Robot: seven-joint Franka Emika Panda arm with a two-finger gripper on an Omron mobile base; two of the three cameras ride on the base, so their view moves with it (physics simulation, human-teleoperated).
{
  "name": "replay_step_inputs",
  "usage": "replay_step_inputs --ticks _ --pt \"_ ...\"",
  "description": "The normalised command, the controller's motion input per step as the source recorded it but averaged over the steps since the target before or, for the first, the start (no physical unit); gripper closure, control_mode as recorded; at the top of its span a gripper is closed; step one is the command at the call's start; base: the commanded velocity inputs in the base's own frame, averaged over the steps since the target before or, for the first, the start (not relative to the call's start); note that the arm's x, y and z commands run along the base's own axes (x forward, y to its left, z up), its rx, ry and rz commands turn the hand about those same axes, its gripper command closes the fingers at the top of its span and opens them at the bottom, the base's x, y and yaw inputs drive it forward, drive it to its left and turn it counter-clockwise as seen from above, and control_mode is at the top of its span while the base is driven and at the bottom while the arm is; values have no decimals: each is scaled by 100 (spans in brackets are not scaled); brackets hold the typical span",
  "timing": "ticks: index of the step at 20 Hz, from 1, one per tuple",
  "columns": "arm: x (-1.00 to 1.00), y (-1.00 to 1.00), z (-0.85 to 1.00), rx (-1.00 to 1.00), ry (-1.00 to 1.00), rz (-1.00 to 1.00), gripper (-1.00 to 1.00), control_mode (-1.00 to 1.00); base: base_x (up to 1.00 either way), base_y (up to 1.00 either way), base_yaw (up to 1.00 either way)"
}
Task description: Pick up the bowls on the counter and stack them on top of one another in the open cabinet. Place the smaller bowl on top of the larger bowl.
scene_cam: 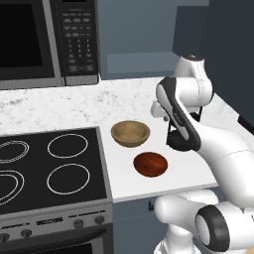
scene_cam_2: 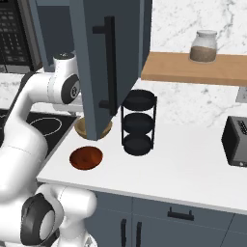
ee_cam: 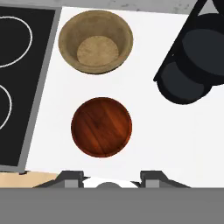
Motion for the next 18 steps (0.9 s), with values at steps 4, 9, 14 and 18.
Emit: replay_step_inputs --ticks 4,9,14,18 --pt "-19 0 0 0 0 0 -100 -100 0 0 0" --pt "-55 2 -3 0 -1 1 -100 -100 0 0 0" --pt "-37 4 -28 0 0 -1 -100 -100 0 0 0" --pt "-5 2 -48 0 5 -5 -100 -100 0 0 0"
